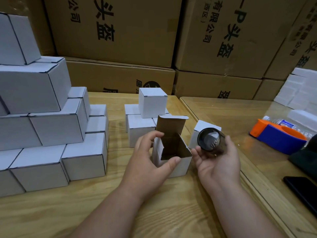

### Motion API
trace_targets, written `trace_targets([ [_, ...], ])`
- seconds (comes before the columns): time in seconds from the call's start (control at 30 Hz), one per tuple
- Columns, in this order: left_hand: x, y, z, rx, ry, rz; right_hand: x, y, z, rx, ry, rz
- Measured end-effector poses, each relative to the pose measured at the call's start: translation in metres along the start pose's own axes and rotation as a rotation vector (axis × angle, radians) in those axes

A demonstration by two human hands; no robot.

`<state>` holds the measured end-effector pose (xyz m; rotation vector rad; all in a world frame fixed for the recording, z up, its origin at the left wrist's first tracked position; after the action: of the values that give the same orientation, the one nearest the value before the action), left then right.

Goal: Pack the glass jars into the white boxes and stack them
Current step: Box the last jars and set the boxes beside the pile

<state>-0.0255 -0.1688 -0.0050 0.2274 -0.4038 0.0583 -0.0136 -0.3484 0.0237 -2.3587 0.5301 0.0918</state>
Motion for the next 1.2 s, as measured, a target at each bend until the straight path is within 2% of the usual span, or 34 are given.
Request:
trace_targets([
  [0.1, -0.001, -0.001, 0.000, -0.038, 0.034, 0.007, -0.011, -0.007, -0.006, -0.090, 0.147, -0.066],
  [0.23, -0.002, -0.003, -0.003, -0.060, 0.069, 0.014, -0.040, -0.011, 0.000, -0.462, 0.666, -0.120],
  [0.33, 0.002, -0.004, -0.013, -0.048, 0.072, -0.005, -0.060, -0.018, 0.009, -0.678, 1.119, -0.353],
  [0.4, -0.001, -0.005, -0.023, -0.088, 0.066, -0.001, -0.065, -0.024, 0.015, -0.791, 1.242, -0.541],
  [0.47, -0.007, -0.005, -0.033, -0.098, 0.085, -0.005, -0.063, -0.030, 0.021, -0.856, 1.244, -0.609],
  [0.57, -0.004, -0.005, -0.029, -0.073, 0.086, -0.033, -0.054, -0.032, 0.026, -0.886, 1.205, -0.599],
  [0.63, 0.002, -0.005, -0.019, 0.018, -0.001, -0.009, -0.048, -0.031, 0.026, -0.867, 1.181, -0.548],
  [0.8, 0.000, -0.006, -0.007, -0.107, 0.077, 0.058, -0.034, -0.026, 0.018, -0.842, 1.179, -0.373],
  [1.0, 0.000, -0.008, -0.011, -0.143, 0.073, 0.081, -0.017, -0.017, 0.014, -1.009, 1.136, -0.305],
  [1.2, 0.000, -0.008, -0.011, -0.172, 0.079, 0.066, -0.009, -0.012, 0.014, -1.095, 1.014, -0.444],
])
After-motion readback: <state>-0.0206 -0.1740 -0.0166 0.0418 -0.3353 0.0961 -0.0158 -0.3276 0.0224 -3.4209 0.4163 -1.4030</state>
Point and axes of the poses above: each hand's wrist, its own x-axis towards the middle knuckle, its own y-axis out of the back of the hand, z = x × y, the point moved 1 cm from there along x, towards the middle knuckle, and after that the axes turned 7 degrees about -x, right-handed, at the moved point
